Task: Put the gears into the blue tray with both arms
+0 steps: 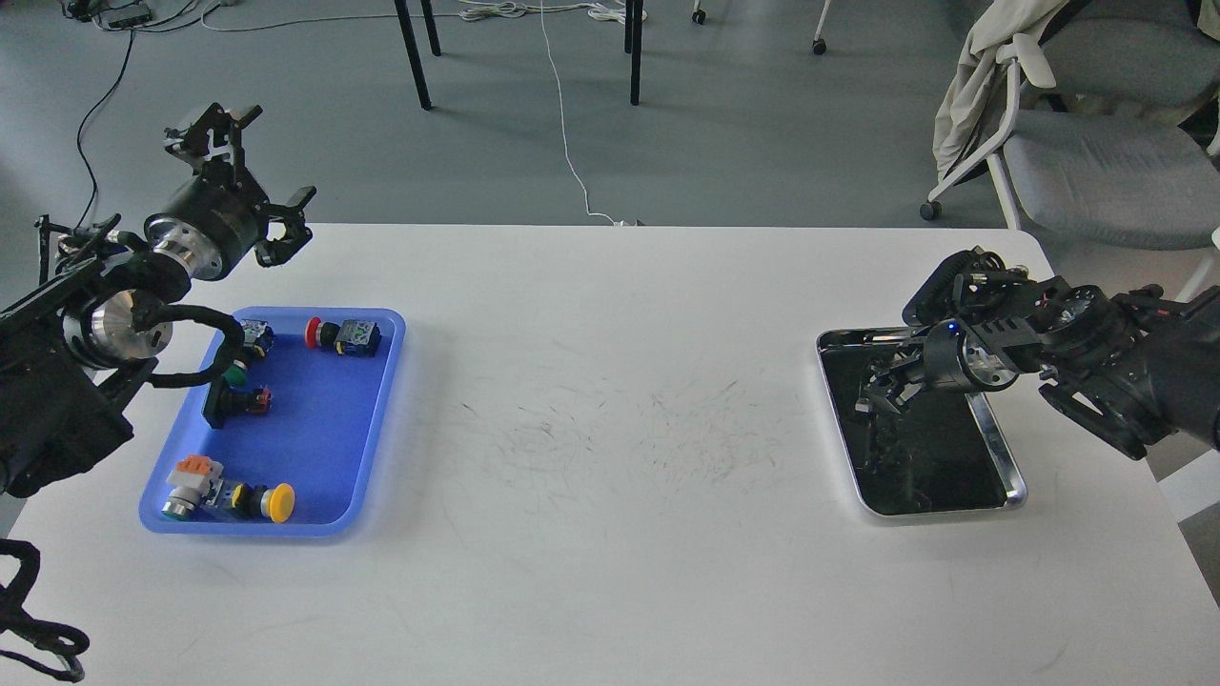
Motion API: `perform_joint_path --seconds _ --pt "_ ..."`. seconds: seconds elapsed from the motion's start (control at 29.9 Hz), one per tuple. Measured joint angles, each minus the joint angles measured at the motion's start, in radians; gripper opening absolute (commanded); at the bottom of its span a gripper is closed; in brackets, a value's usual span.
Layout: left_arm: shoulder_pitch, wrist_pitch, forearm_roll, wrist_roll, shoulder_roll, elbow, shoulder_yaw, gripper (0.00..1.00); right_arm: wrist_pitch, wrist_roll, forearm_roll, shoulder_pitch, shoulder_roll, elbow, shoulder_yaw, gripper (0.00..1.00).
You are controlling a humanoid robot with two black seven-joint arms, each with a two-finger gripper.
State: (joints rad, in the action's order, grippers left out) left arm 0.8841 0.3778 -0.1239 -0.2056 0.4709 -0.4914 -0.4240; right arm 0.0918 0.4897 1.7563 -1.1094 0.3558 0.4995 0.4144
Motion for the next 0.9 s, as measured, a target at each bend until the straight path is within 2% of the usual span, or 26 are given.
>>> perform_joint_path --seconds 0.43,0.9 --pt "0.001 -0.004 0.006 0.001 0.0 0.001 0.002 0.99 -0.006 -0.001 -0.003 -0.053 0.0 0.014 -0.007 0.01" --pt "0.007 -0.003 0.006 0.004 0.056 -0.011 0.001 0.99 -0.217 -0.001 -0.012 -0.082 -0.064 0.0 -0.084 0.01"
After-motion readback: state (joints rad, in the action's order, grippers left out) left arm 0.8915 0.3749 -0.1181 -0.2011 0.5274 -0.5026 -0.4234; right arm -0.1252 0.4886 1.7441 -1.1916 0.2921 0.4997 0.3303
